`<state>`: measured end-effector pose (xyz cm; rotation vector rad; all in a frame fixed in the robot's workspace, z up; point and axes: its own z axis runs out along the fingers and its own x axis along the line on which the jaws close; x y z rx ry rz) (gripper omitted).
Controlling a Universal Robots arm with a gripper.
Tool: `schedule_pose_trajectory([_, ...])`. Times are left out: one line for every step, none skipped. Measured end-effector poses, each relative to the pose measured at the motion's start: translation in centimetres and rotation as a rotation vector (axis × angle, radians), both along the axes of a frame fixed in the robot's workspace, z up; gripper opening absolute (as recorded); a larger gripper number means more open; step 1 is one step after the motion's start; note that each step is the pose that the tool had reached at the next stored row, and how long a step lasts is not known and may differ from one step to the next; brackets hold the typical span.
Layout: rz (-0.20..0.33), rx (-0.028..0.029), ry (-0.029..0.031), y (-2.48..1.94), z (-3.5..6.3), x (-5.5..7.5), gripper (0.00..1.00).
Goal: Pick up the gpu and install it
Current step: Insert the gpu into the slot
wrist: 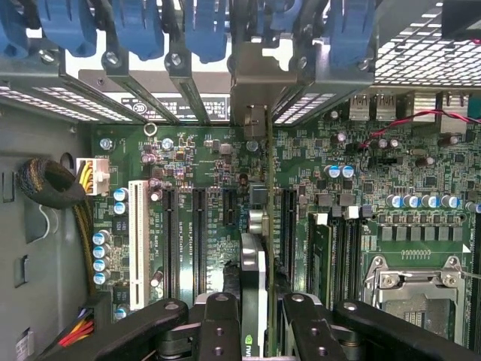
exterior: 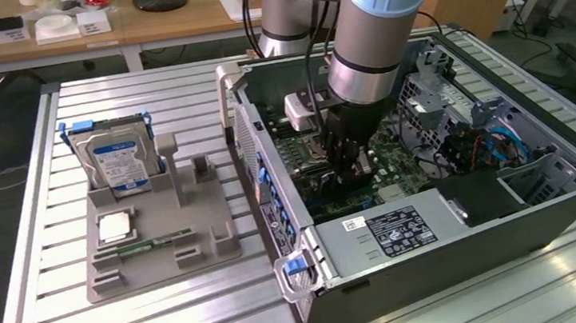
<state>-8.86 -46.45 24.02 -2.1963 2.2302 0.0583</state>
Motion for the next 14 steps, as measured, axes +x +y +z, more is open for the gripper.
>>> schedule_pose_trajectory([0.000, 0.0000, 0.0000, 0.00, 0.00, 0.00, 0.26])
schedule_pose_trajectory([0.000, 0.0000, 0.0000, 0.00, 0.00, 0.00, 0.26])
schedule_pose_trajectory([0.000, 0.0000, 0.0000, 0.00, 0.00, 0.00, 0.26])
schedule_pose_trajectory([0.000, 0.0001, 0.0001, 0.00, 0.00, 0.00, 0.26])
schedule_pose_trajectory([0.000, 0.0020, -0.0004, 0.02, -0.07, -0.02, 0.27])
schedule_pose_trajectory([0.000, 0.0012, -0.0004, 0.02, -0.05, -0.02, 0.27])
schedule_pose_trajectory([0.000, 0.0006, -0.0003, 0.01, -0.03, -0.01, 0.33])
schedule_pose_trajectory([0.000, 0.0003, -0.0001, 0.00, -0.01, 0.00, 0.39])
schedule_pose_trajectory([0.000, 0.0001, 0.0000, 0.00, 0.00, 0.00, 0.39])
schedule_pose_trajectory([0.000, 0.0001, 0.0000, 0.00, 0.00, 0.00, 0.39])
schedule_pose_trajectory([0.000, 0.0001, 0.0000, 0.00, 0.00, 0.00, 0.46])
schedule_pose_trajectory([0.000, 0.0000, 0.0000, 0.00, 0.00, 0.00, 0.46])
schedule_pose_trajectory([0.000, 0.0000, 0.0000, 0.00, 0.00, 0.00, 0.46])
schedule_pose_trajectory([0.000, 0.0001, 0.0000, 0.00, 0.00, 0.00, 0.46])
